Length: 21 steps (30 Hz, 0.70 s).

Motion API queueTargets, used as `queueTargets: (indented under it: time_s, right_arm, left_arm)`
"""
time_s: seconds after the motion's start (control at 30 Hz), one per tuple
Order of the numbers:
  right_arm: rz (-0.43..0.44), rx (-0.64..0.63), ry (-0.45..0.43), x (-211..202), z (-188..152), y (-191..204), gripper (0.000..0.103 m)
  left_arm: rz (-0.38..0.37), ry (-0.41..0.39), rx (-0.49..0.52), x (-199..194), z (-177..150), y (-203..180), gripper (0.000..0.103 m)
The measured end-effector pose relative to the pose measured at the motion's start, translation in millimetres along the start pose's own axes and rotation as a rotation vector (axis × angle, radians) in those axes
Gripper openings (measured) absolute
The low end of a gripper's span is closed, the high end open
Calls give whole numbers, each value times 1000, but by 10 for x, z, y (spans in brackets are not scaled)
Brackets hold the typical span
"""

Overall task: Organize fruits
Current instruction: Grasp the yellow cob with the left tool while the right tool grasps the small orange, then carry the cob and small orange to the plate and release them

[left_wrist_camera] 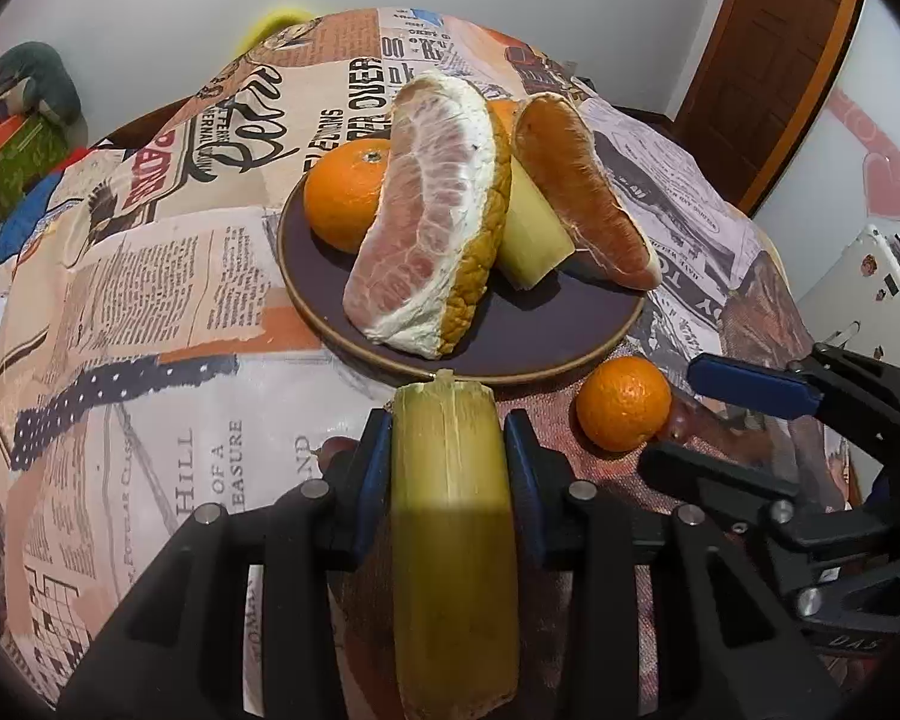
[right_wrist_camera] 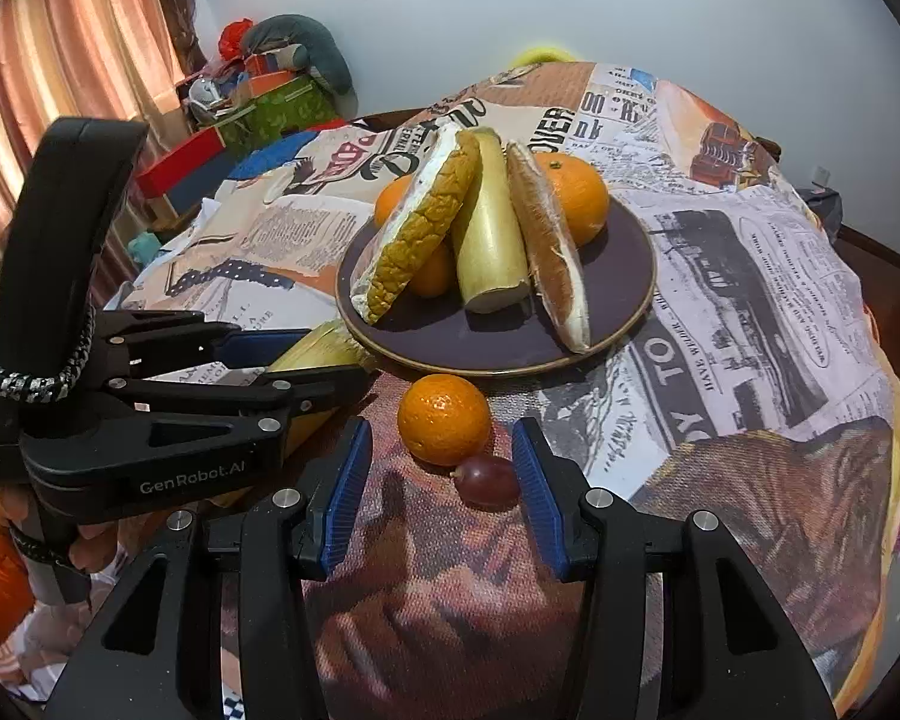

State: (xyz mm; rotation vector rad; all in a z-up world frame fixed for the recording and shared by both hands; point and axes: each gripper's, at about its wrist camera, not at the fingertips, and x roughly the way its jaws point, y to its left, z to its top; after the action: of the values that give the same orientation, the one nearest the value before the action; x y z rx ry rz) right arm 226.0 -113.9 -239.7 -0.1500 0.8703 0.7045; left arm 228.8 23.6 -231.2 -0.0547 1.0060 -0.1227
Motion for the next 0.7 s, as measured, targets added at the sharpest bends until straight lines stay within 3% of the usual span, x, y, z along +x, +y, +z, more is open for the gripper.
queueTargets:
  time_s: [0.37,0.53,0.6,0.7]
  right_arm:
    - [8,-3,28,169,50,-21,45]
    - [14,-9,35,218,67,4,41]
    - [10,-14,35,219,74,14,34]
    - [21,-9,33,200,73,11,33]
  left_arm:
    - [-41,-70,-38,-293,-24,87,38]
    - [-43,-97,-38,-426,-41,78,37]
    - [-40,-109,-36,-482,-44,73,37]
    - [-41,-128,-38,-569,-51,70,37]
